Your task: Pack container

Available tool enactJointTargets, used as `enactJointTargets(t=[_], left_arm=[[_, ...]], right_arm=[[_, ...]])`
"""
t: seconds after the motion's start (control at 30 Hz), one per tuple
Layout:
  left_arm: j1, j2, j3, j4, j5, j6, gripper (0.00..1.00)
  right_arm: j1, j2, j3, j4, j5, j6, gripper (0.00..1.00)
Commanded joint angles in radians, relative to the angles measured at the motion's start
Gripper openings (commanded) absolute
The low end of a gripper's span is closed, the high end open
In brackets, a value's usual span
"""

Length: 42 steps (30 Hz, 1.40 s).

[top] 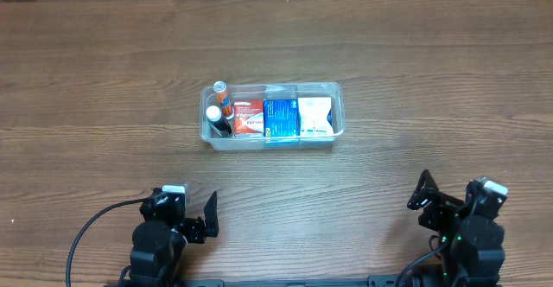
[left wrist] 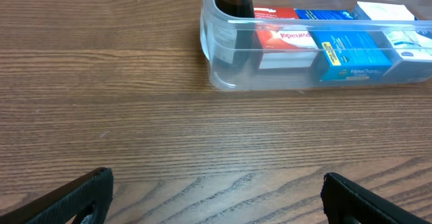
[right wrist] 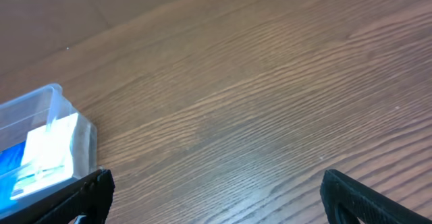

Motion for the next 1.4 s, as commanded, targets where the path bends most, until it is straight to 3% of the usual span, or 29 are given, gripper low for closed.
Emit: enactJointTargets(t=[0.0,0.2,1.37], left_arm=[[-0.009,-0.008,-0.006,0.000,-0.006,0.019,1.00],[-0.009,-0.008,-0.006,0.000,-0.006,0.019,1.00],[-0.009,-0.008,-0.006,0.000,-0.006,0.019,1.00]], right_arm=[[-0.004,-0.083,-0.080,0.010,-0.016,0.000,1.00],[-0.004,-0.082,-0.206,0.021,-0.016,0.000,1.00],[-0.004,-0.082,-0.205,0.024,-0.016,0.000,1.00]])
